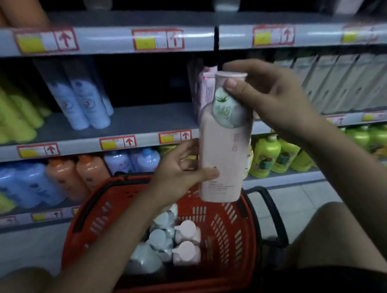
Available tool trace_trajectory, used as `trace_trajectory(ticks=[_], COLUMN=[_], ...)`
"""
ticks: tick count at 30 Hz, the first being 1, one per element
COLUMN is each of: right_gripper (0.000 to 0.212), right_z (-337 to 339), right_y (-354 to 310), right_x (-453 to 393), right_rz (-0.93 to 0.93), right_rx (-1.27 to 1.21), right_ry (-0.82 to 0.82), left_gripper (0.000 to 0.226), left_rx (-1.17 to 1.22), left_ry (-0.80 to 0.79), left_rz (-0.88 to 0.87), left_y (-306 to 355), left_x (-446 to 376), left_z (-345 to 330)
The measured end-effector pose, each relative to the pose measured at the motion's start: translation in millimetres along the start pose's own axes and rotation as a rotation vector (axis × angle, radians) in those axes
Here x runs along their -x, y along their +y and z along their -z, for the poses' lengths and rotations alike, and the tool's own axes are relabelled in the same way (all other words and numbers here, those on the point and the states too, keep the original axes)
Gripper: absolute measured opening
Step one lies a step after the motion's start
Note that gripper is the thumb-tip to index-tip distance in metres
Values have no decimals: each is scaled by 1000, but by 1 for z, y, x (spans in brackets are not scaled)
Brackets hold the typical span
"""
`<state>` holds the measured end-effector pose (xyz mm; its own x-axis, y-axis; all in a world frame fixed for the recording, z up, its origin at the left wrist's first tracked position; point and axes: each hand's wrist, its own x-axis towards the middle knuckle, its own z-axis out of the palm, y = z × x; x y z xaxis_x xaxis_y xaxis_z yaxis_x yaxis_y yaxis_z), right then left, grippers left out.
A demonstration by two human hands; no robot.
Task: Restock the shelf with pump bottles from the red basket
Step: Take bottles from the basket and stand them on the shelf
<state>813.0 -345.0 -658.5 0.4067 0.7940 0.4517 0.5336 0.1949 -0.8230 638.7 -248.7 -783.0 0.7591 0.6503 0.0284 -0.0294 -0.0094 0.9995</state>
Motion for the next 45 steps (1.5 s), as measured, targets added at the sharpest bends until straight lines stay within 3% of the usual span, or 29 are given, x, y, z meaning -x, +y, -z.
trace_trajectory(ticks=[5,12,16,20,23,28,32,37,45], right_gripper=[39,47,50,32,24,22,21,21,28], right_z=[44,98,123,151,172,199,216,231,263], right_y=[-39,-43,-38,-31,-20,5,22,26,22], right_x=[-9,26,40,51,56,61,51,14,-101], right_rz=[109,-25,-135,-157,-168,-208,-211,-171,89], right_rx=[-92,-152,-101,-141,-154,-192,-197,-193,-95], right_ry=[243,256,412,459,498,572,566,479,399], left_gripper=[74,70,73,69,79,72,88,65,56], left_rx=[135,158,199,195,131,41,-49,-109,-105], left_ry=[36,-95,-85,-107,-125,-145,-105,-51,131], left_rz=[-107,-170,-143,-137,-144,-167,-207,-259,-359], left_y=[70,162,175,170,168,166,169,186,240], left_x=[-20,-49,-67,-80,-86,-97,-113,-140,-229], left_z=[-31,-89,-134,-174,-200,-233,-247,-246,-249])
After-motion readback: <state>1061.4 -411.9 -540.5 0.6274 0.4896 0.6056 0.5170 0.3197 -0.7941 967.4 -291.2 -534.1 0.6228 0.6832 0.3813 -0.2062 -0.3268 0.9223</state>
